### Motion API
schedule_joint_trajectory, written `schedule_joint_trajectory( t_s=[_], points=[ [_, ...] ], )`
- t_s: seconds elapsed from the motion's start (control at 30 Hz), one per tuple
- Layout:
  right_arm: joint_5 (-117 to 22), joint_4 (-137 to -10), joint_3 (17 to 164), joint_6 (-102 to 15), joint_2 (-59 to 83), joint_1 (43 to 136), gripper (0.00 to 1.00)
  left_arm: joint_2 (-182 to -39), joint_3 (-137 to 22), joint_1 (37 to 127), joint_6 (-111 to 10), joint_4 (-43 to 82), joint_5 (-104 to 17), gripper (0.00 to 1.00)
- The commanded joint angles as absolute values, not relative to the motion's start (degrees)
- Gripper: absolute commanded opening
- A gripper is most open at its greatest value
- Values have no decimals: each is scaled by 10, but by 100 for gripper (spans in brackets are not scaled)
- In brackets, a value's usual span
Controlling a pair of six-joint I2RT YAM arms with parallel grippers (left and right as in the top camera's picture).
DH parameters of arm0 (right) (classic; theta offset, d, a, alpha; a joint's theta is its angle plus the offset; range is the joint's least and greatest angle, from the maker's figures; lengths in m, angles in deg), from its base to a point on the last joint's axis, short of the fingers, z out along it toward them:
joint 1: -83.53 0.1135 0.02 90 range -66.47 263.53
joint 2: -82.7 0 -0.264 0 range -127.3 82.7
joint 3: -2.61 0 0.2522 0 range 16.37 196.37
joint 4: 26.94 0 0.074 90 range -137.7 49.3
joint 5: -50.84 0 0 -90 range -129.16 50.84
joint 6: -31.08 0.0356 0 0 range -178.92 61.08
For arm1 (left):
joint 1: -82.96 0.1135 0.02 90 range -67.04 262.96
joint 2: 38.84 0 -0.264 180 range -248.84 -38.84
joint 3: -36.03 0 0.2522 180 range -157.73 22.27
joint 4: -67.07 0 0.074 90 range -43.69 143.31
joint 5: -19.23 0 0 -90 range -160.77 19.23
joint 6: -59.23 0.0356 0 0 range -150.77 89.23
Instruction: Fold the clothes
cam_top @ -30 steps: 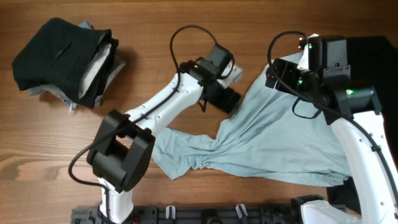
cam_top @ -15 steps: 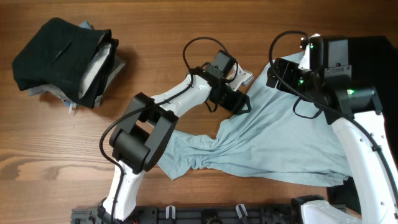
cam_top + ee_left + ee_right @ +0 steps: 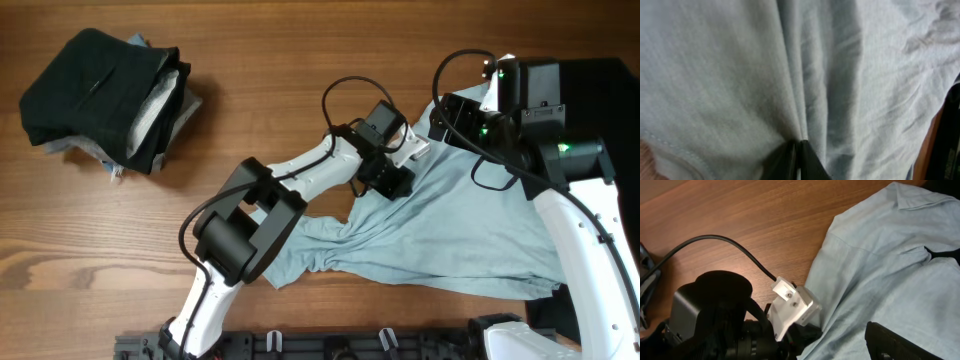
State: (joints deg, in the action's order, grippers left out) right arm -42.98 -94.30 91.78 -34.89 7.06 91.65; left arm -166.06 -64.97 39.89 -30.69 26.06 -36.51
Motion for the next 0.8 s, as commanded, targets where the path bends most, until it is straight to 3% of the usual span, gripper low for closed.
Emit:
schedule_joint_trajectory(
  t_s=[0.0, 0.07, 0.13, 0.2, 0.43, 0.77],
  points=[
    [-428, -943, 924, -343, 68, 913, 90, -1656, -668, 429, -346, 247, -368, 4],
    [-427, -943, 924, -344, 68, 913, 89, -1645, -673, 445, -347, 236, -369, 6],
    [-428, -943, 924, -346, 68, 913, 89, -1636, -673, 461, -347, 233, -372, 16],
    [-428, -943, 924, -345, 68, 913, 90, -1634, -673, 487, -347, 233, -372, 33],
    [-428, -943, 924, -345, 68, 913, 90, -1667, -672, 489, -344, 229, -371, 51],
    [-430, -944, 924, -345, 68, 913, 90, -1698, -672, 435, -343, 229, -358, 52]
  ],
)
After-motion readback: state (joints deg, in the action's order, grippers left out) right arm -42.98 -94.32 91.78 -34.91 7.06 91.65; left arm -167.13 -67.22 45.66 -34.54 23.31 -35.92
